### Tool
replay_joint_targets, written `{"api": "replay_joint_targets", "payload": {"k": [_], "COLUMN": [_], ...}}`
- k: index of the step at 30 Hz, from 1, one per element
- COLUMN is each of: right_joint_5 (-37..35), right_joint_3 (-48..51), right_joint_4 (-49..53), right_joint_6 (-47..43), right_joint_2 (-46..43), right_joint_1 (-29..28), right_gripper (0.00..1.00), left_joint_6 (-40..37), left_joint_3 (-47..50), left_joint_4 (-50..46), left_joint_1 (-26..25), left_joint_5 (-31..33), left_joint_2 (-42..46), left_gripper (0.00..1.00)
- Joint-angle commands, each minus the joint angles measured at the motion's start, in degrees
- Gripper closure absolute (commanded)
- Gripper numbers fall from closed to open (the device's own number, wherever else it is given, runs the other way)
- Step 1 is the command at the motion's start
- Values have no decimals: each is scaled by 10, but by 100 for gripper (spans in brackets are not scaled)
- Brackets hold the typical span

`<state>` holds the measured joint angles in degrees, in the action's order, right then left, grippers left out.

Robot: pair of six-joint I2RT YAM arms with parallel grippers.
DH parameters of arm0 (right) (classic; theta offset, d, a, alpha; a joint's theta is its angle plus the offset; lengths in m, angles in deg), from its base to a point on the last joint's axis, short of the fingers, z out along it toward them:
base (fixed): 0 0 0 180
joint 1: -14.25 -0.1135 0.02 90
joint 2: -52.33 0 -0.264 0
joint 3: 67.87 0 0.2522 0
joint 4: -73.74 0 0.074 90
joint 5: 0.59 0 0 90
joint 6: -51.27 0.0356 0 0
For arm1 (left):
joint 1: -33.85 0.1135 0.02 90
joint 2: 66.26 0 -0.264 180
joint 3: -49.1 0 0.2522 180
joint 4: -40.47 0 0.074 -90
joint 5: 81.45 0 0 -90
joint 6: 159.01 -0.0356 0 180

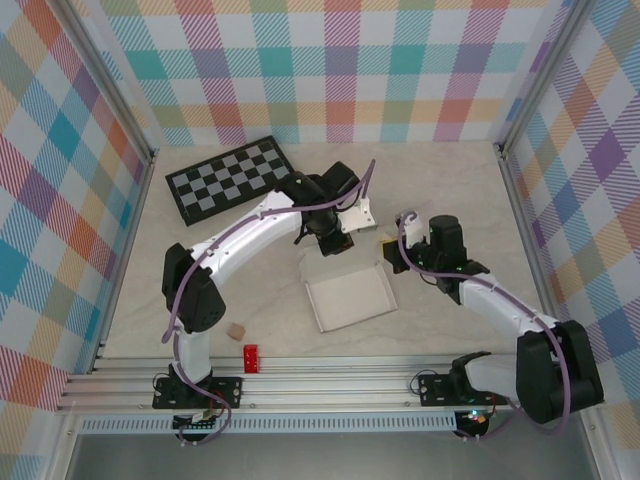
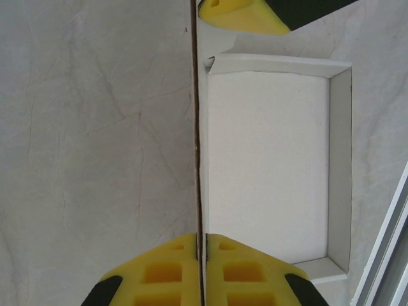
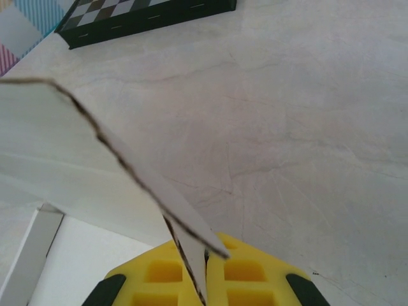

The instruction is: Fold the paper box

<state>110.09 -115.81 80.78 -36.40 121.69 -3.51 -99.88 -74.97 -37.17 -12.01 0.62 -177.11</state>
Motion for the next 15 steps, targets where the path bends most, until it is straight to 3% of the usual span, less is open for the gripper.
{"api": "replay_joint_targets", "payload": {"k": [1, 4, 7, 10, 15], "right_joint_5": [-31, -55, -81, -93, -69], "right_joint_3": [-33, -32, 7, 20, 81], "right_joint_4": [0, -13, -93, -115, -200], "right_joint_6": [82, 137, 166, 143, 115], "right_joint_2": [13, 26, 25, 41, 63], "right_joint_1": [-15, -21, -32, -35, -34], "right_gripper": [100, 100, 100, 100, 100], "left_joint_6": [54, 92, 102, 85, 77], "left_joint_3": [-9, -2, 56, 142, 264], "left_joint_4": [55, 65, 111, 177, 290], "left_joint_1": [-2, -13, -51, -88, -127], "left_joint_5": [-26, -5, 75, 173, 274], "left_joint_2": [-13, -11, 13, 43, 104], "left_gripper": [100, 100, 100, 100, 100]}}
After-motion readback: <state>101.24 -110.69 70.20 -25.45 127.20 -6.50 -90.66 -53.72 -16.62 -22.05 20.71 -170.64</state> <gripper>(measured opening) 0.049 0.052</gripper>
